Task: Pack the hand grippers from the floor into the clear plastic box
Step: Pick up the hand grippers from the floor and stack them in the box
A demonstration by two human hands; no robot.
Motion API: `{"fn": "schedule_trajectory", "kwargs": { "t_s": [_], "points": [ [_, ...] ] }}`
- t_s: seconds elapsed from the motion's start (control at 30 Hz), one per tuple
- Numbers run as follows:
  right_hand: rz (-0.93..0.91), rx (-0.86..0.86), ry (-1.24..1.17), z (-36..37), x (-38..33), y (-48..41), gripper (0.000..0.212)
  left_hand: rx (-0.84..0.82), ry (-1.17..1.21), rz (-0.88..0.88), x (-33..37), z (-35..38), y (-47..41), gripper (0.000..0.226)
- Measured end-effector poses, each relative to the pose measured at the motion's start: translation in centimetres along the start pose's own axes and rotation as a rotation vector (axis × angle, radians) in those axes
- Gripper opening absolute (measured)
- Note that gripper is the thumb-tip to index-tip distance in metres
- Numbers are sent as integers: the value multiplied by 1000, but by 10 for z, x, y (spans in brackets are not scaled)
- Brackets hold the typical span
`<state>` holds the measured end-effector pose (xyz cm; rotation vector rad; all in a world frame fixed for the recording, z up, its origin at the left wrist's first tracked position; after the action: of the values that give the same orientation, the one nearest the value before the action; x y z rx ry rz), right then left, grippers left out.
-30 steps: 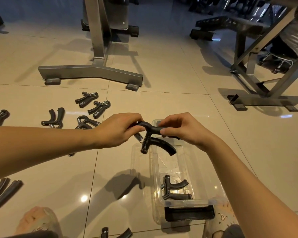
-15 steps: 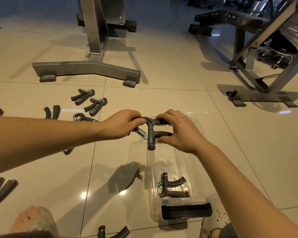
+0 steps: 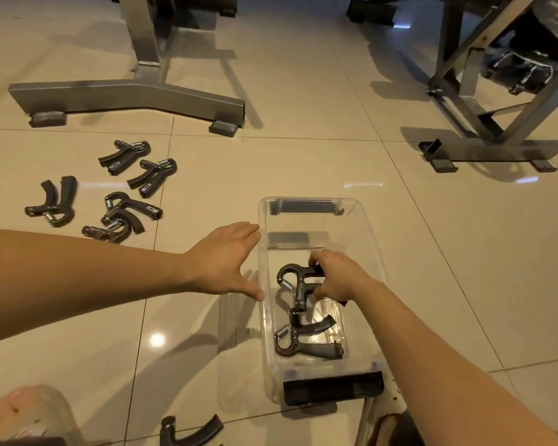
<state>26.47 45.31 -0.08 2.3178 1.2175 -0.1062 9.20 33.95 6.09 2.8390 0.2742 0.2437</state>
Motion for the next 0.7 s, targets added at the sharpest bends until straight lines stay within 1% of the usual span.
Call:
{"fn": "schedule_trajectory", "kwargs": {
  "t_s": [0.13,0.27,0.37,0.5,0.6,0.7],
  "points": [
    [-29,-86,171,41,12,-10,66,-14,20,21,-2,4,-2,132],
    [-68,-81,281,59,20,-16,57,-12,38,36,-3,5,-3,133],
    [-73,-62,282,64,26,-20,57,-16,76,36,-3,5,-3,132],
    [-89,-5,228,68,32,-25,61,-27,136,37,-3,4,-4,132],
    [-77,-10,181,74,35,-28,68,-30,151,40,-2,3,-5,132],
    [-52,-10,112,77,36,-28,66,-36,164,37,-3,4,-5,132]
  ]
}}
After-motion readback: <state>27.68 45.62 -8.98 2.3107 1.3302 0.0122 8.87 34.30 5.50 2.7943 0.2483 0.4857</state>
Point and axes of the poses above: each hand's wrist, its own y-axis away from the middle knuckle, its own z-axis out of the palm, x = y × z, the point moved 8 cm from there along -y, towards the middle knuckle, and after that the axes turned 14 degrees about -z, right-handed, at the moved point
